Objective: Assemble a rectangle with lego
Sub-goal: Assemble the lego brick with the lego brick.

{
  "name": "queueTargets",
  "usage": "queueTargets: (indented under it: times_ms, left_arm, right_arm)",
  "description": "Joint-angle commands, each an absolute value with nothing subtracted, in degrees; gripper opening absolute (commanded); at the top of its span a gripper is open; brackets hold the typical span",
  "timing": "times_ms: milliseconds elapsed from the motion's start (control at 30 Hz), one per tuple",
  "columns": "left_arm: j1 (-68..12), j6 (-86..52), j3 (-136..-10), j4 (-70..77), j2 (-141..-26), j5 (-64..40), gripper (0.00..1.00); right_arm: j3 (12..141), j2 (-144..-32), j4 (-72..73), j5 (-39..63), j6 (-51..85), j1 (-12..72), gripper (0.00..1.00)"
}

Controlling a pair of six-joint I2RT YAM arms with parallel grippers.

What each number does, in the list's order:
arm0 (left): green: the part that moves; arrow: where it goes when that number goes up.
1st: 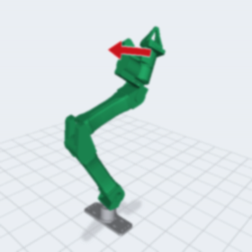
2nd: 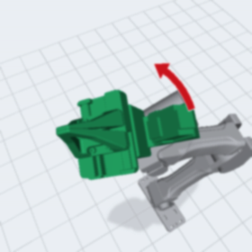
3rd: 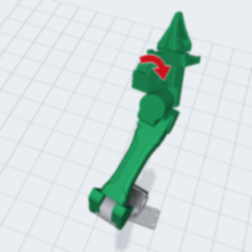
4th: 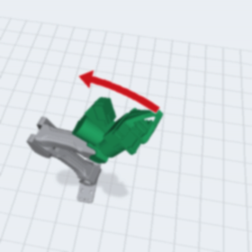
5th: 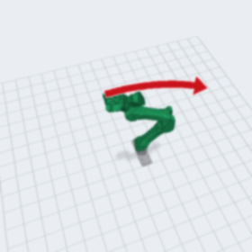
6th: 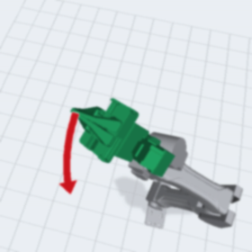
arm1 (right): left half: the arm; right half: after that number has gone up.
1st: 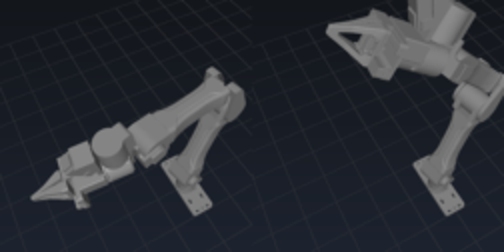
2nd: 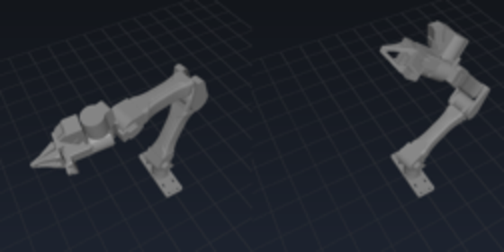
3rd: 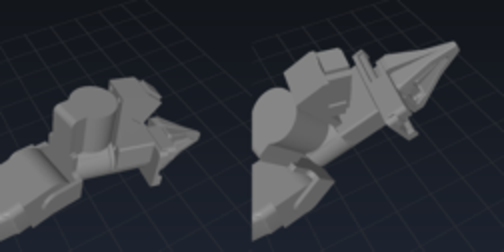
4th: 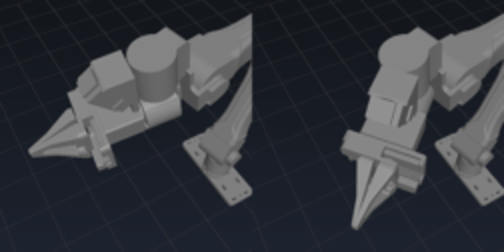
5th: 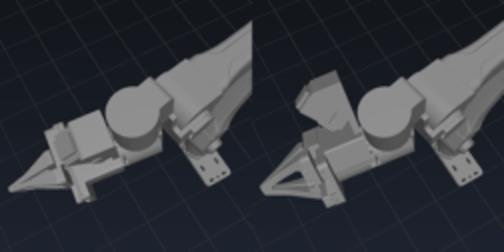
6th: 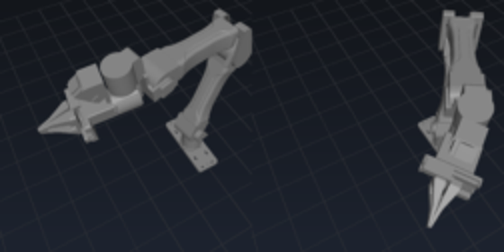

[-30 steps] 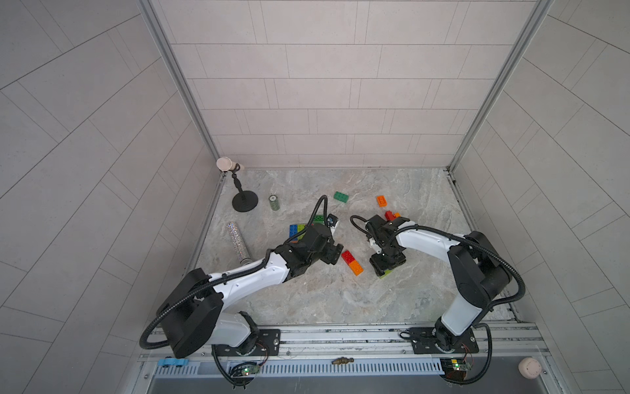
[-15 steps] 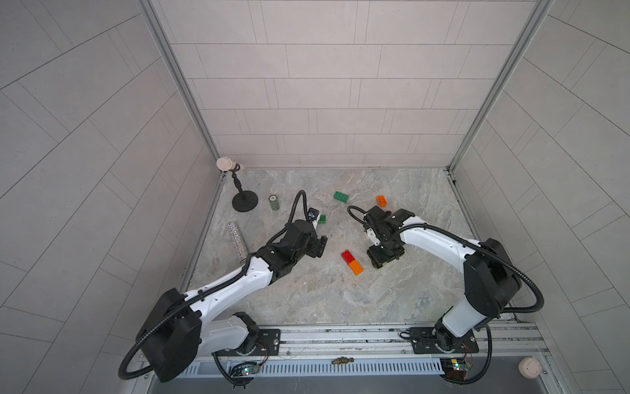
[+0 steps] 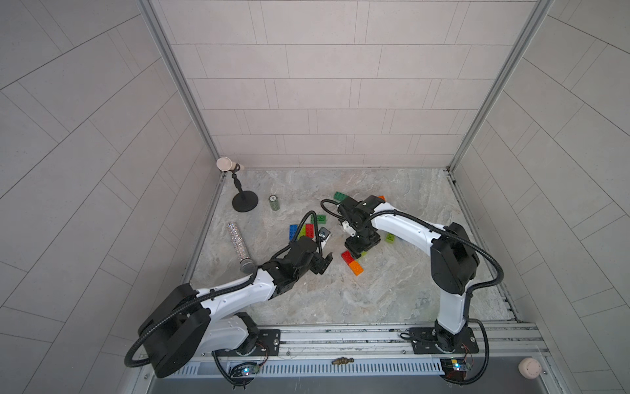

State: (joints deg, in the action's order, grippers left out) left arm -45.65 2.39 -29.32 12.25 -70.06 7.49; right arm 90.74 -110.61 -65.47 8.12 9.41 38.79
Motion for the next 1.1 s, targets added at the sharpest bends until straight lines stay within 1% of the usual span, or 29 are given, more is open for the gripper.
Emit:
queueTargets:
  times_ms: [0,367,1067]
  left_arm:
    - [-45.4,2.4,-29.1,15.3,-70.1,9.4,0.85]
    - [-45.4,2.2,-29.2,15.5,-71.4,9.1,0.85]
    - [-45.4,2.2,-29.7,14.7,-72.4,8.0,0.85]
  right_arm:
    - [93.5,-112.2,-69.7,8.0,8.1,39.5,0.24]
    - [94.3,-116.7,-68.7,9.1,6.8,40.4,0.21]
    - [93.6,-118.3,-66.6,9.5,8.0,40.4,0.18]
